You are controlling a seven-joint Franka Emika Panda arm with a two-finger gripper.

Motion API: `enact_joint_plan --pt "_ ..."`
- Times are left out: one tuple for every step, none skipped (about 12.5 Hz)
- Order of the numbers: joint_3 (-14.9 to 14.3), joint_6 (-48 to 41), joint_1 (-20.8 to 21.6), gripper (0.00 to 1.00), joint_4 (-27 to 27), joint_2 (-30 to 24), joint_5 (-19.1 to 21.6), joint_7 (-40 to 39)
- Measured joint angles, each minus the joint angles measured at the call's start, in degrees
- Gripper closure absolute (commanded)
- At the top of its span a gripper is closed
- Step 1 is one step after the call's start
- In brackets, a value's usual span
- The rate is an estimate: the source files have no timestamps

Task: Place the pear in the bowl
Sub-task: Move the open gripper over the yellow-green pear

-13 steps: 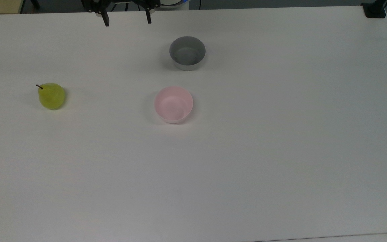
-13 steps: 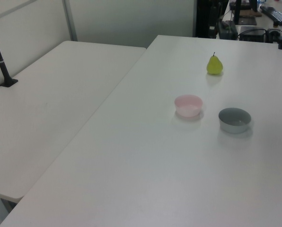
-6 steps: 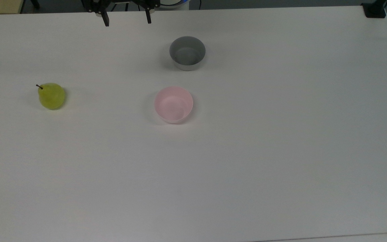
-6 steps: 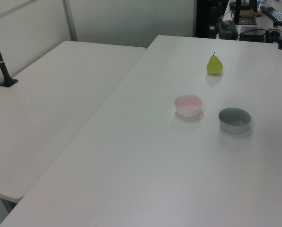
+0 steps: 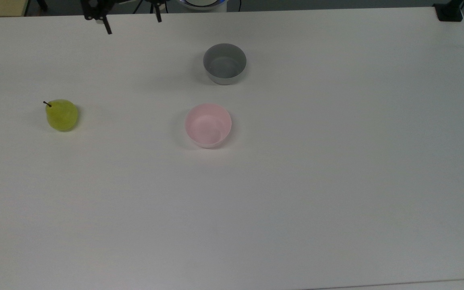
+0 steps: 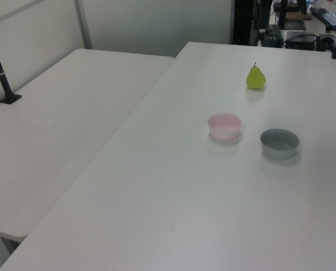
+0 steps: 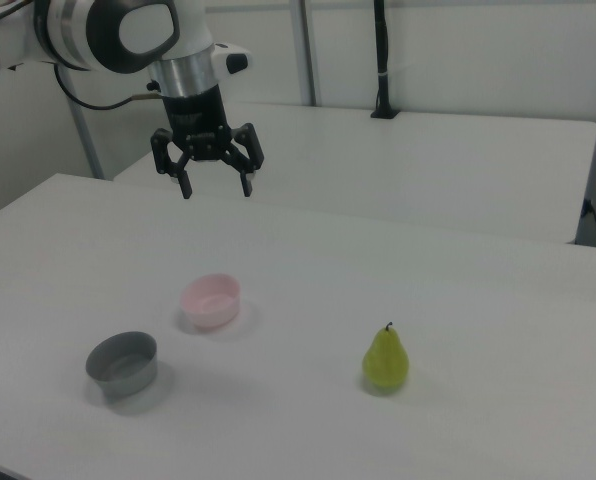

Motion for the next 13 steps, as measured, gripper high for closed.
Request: enact_joint_plan --pt "0.01 0.0 -0.44 0.0 0.11 0.0 -1.14 -0.4" --pt "-0.02 0.0 -1.44 0.0 0.27 0.0 -2.55 -0.86" --pt "-0.11 0.0 -2.6 0.0 0.27 0.09 -3.32 -2.02" --pt "-0.66 0.02 -3.8 0.0 0.29 0.32 -3.41 -2.84" --pt "-1.98 0.98 -4.99 0.0 0.29 0.68 -3.41 -4.11" --pt "-3.54 2.14 -5.81 0.0 0.28 1.13 -3.41 -5.89" --pt "-4.46 3.02 -6.21 0.0 0.23 1.54 -3.41 -6.94" --pt "-5.77 4.81 -6.54 0.0 0.17 2.62 -3.34 -7.65" --pt "-6.33 6.73 -7.02 0.0 0.08 4.12 -3.04 -8.14" --pt "-6.57 8.8 -7.46 0.0 0.0 5.98 -3.01 -8.19" --pt "-6.61 10.74 -8.14 0.0 -0.09 8.02 -3.0 -8.19" --pt "-6.65 12.7 -8.82 0.0 -0.28 9.64 -2.74 -8.19" --pt "-6.69 14.52 -9.44 0.0 -0.7 11.0 -2.51 -8.19"
